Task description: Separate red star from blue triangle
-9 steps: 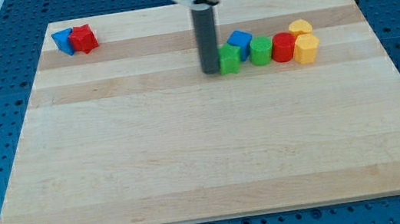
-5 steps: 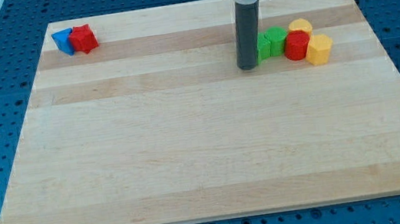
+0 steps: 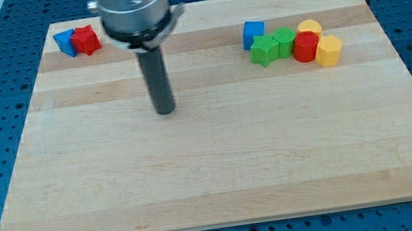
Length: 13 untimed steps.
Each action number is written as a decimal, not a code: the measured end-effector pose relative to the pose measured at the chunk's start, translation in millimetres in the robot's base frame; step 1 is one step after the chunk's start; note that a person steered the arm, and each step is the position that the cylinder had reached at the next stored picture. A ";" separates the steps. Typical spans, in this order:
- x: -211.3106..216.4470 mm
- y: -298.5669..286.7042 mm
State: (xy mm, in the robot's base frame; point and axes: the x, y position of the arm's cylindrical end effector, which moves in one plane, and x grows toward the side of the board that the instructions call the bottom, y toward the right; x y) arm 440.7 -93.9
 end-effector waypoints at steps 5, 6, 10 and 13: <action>-104.3 -197.8; -171.9 -203.7; -184.7 -141.0; -186.5 -18.2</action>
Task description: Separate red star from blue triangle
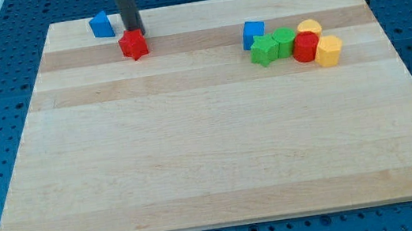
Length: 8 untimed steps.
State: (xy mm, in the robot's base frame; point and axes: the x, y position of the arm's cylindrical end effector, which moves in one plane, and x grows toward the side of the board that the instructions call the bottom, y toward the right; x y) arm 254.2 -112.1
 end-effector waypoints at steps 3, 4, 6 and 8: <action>0.0 7.8; -1.1 7.8; 16.6 -37.1; 56.8 -68.2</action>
